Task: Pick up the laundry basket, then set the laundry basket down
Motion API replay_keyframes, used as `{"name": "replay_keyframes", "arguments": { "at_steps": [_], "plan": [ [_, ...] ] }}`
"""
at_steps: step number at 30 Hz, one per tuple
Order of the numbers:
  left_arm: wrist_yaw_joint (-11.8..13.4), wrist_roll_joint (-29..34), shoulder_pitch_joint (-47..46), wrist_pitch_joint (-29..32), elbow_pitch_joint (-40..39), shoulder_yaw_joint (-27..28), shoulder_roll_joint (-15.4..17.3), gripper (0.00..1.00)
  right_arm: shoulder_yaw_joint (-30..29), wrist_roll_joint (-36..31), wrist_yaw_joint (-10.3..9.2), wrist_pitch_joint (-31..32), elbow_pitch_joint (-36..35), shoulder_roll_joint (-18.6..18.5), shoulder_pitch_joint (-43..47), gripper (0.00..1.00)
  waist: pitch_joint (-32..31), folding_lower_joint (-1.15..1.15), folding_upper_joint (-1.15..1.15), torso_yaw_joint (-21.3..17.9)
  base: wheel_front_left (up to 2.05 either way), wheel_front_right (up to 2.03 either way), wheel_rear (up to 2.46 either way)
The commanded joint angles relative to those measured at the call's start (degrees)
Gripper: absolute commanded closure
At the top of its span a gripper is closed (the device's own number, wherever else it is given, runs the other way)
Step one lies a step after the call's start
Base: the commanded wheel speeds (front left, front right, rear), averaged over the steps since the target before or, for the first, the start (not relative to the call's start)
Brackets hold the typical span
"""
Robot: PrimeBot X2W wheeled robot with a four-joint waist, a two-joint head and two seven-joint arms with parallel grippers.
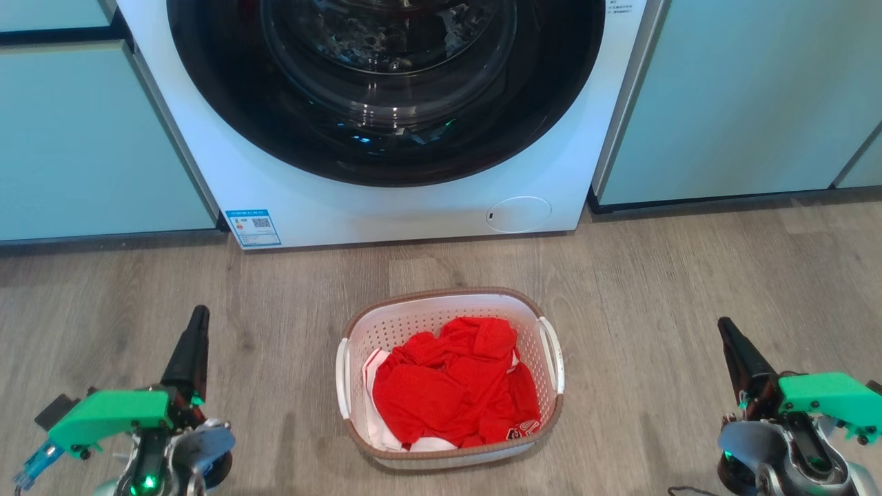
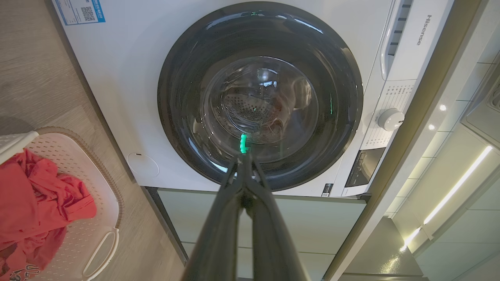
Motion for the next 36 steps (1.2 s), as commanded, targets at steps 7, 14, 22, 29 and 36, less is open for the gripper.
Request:
{"name": "replay_keyframes", "arguments": {
  "at_steps": [7,14,22,29,36],
  "plan": [
    [-0.39,0.56,-3.14,0.47,-1.67,2.12,0.52,1.0,0.94,-0.63,-0.09,0.54,-2.0,-0.43,-2.74,1.0,0.0,0.0,0.0,0.0,0.0,0.0,0.0],
    [-0.39,0.56,-3.14,0.47,-1.67,2.12,0.52,1.0,0.94,-0.63,-0.09,0.54,-2.0,-0.43,-2.74,1.0,0.0,0.0,0.0,0.0,0.0,0.0,0.0],
    [-0.39,0.56,-3.14,0.48,-1.67,2.13,0.51,1.0,0.94,-0.63,-0.09,0.54,-2.0,-0.43,-2.74,1.0,0.0,0.0,0.0,0.0,0.0,0.0,0.0],
    [-0.39,0.56,-3.14,0.48,-1.67,2.13,0.51,1.0,0.94,-0.63,-0.09,0.54,-2.0,-0.43,-2.74,1.0,0.0,0.0,0.0,0.0,0.0,0.0,0.0],
    [-0.39,0.56,-3.14,0.48,-1.67,2.13,0.51,1.0,0.94,-0.63,-0.09,0.54,-2.0,-0.42,-2.74,1.0,0.0,0.0,0.0,0.0,0.0,0.0,0.0]
  ]
}}
